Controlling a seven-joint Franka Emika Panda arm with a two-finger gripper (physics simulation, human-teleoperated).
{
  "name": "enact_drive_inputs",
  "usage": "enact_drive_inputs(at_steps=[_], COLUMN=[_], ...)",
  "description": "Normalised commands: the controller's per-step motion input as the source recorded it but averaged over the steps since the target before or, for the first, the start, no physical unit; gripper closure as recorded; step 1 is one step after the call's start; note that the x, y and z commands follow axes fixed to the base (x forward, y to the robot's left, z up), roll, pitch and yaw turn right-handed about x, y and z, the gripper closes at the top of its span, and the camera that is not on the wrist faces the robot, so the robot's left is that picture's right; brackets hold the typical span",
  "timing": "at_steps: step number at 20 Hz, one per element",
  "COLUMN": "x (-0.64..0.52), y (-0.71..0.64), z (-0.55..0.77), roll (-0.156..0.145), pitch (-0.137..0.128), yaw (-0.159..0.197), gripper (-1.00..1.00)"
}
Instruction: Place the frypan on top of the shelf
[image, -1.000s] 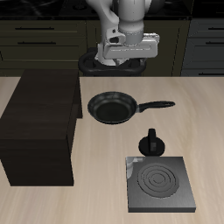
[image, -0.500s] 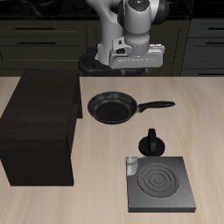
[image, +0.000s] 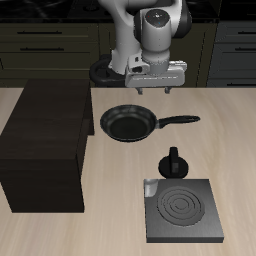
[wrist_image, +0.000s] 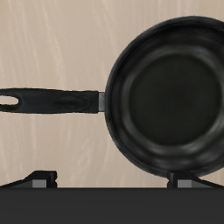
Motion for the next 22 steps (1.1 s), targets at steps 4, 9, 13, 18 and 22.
enact_drive_inputs(at_steps=[4,9,13,18,22], x=[-0.15,-0.06,0.01,-0.01,-0.04], y=[-0.04,-0.08,-0.06,0.00,0.06], z=[-0.25,-0.23,-0.32,-0.17,-0.25], roll=[0.022,-0.010,-0.006,-0.002,0.013], pitch=[-0.012,-0.008,0.038,0.024,0.030], yaw=[0.045,0.013,-0.001,-0.024,-0.019], gripper=[-1.00,-1.00,-1.00,-1.00,-1.00])
